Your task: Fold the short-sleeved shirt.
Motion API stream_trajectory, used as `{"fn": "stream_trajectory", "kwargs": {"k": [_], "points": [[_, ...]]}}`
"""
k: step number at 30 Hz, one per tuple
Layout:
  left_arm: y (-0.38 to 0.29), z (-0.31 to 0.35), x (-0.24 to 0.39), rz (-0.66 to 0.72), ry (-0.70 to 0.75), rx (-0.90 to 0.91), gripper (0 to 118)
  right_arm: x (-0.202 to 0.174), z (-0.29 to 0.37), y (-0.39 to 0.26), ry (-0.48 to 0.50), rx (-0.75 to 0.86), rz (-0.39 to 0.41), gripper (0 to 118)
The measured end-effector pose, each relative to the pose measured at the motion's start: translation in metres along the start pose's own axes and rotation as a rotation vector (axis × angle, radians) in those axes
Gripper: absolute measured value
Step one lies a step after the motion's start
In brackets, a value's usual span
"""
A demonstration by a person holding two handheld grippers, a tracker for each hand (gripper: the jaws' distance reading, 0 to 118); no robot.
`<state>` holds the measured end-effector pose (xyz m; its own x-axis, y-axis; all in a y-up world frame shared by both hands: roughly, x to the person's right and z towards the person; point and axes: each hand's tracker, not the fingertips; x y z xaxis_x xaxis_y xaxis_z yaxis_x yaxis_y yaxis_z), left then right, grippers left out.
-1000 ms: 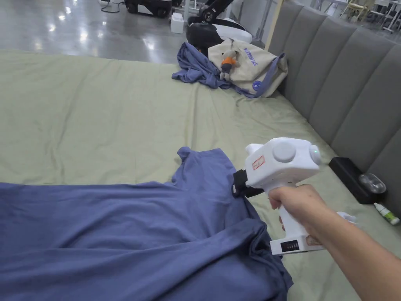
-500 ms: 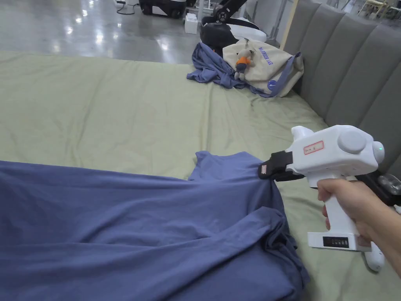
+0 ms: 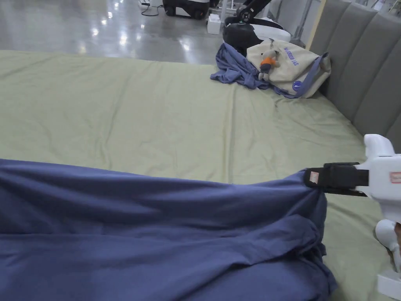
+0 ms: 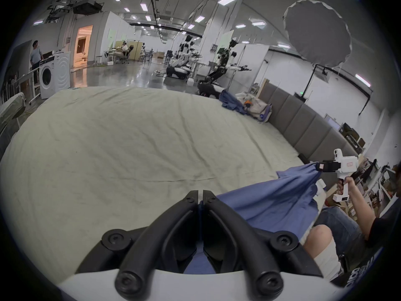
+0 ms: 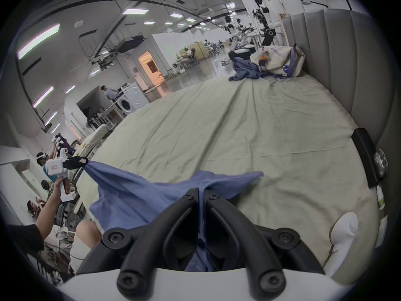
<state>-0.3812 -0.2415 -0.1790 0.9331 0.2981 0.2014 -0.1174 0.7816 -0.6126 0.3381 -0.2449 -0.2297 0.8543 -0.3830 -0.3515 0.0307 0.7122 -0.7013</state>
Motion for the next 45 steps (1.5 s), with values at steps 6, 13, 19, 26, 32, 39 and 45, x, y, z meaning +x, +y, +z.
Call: {"fn": "stream_trajectory", "kwargs": {"k": [6, 13, 19, 26, 32, 39, 45], "points": [[-0.039, 0.044, -0.001, 0.063, -0.047, 0.054, 4, -0.014, 0.035, -0.033, 0.023, 0.037, 0.024, 5], [-0.083, 0.06, -0.008, 0.11, -0.054, 0.047, 4, -0.025, 0.054, -0.082, 0.049, 0.031, 0.032, 5], [-0.105, 0.061, -0.015, 0.177, -0.065, 0.044, 4, -0.017, 0.059, -0.124, 0.04, 0.02, -0.024, 5], [-0.119, 0.029, -0.027, 0.216, -0.03, -0.012, 4, -0.007, 0.036, -0.165, 0.001, -0.059, -0.05, 5], [-0.113, 0.009, -0.029, 0.206, 0.014, -0.033, 4, -0.009, 0.03, -0.174, -0.038, -0.074, -0.02, 5], [-0.096, -0.001, -0.017, 0.058, 0.175, 0.022, 84, -0.023, 0.033, -0.179, -0.111, -0.064, 0.061, 59], [-0.041, 0.029, 0.033, -0.131, 0.342, 0.33, 89, -0.093, 0.081, -0.133, -0.244, 0.291, 0.313, 115]]}}
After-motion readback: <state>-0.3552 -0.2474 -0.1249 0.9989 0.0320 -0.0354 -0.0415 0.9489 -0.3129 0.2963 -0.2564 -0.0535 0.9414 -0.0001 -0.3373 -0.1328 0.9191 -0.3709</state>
